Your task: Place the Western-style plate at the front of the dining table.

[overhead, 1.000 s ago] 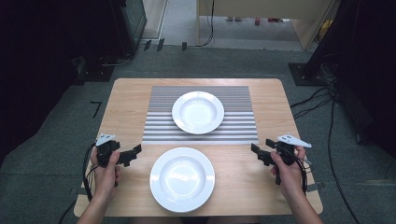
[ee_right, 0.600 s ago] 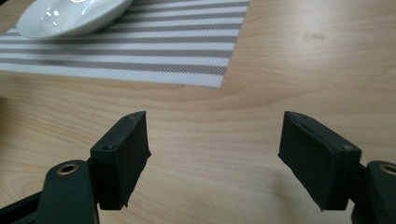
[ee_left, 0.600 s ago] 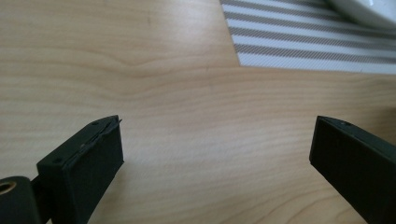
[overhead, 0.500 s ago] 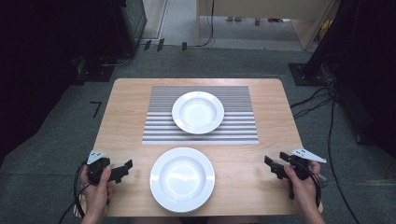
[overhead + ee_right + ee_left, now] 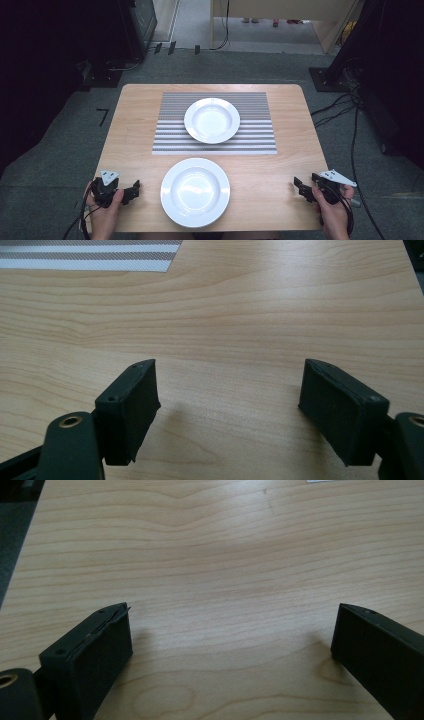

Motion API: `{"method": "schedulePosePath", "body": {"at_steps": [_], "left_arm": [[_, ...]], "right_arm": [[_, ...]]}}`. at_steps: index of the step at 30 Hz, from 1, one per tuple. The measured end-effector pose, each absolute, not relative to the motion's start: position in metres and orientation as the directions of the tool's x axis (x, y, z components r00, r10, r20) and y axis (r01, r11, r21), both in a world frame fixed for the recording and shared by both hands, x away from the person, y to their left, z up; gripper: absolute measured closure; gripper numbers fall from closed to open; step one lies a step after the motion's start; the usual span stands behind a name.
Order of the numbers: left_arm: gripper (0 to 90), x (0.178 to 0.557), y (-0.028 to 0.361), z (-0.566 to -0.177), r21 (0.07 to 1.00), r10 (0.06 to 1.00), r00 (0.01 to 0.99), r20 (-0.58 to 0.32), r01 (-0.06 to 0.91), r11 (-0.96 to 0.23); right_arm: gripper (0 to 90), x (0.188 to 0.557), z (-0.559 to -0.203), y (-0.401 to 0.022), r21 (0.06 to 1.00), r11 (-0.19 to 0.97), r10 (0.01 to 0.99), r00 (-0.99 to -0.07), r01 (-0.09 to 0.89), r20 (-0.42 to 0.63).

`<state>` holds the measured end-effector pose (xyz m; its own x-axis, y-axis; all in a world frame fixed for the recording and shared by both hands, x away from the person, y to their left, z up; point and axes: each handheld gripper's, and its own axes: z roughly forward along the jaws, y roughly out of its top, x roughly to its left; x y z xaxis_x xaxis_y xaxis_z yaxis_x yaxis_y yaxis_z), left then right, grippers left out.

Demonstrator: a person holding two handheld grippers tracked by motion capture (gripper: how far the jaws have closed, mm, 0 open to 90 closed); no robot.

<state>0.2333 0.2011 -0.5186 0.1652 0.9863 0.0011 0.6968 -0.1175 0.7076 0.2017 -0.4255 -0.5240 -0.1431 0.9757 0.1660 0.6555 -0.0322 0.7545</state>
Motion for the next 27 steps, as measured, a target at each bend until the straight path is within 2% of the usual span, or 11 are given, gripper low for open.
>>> {"method": "schedulePosePath", "body": {"at_steps": [3,8,12,27], "left_arm": [[2.5,0.234,0.200,-0.520,0.715,0.986,0.165,0.001,0.689,-0.116],[2.5,0.234,0.200,-0.520,0.715,0.986,0.165,0.002,0.689,-0.116],[2.5,0.234,0.200,-0.520,0.715,0.985,0.173,0.002,0.689,-0.122],[2.5,0.235,0.200,-0.520,0.714,0.985,0.175,0.001,0.690,-0.123]], "right_arm": [[23.2,0.202,-0.524,-0.421,0.753,0.013,0.983,-0.148,0.658,0.112],[22.5,0.202,-0.525,-0.417,0.748,0.036,0.986,-0.145,0.663,0.081],[17.0,0.204,-0.525,-0.411,0.736,0.086,0.987,-0.160,0.671,0.030],[9.9,0.206,-0.526,-0.411,0.727,0.075,0.990,-0.140,0.683,0.029]]}}
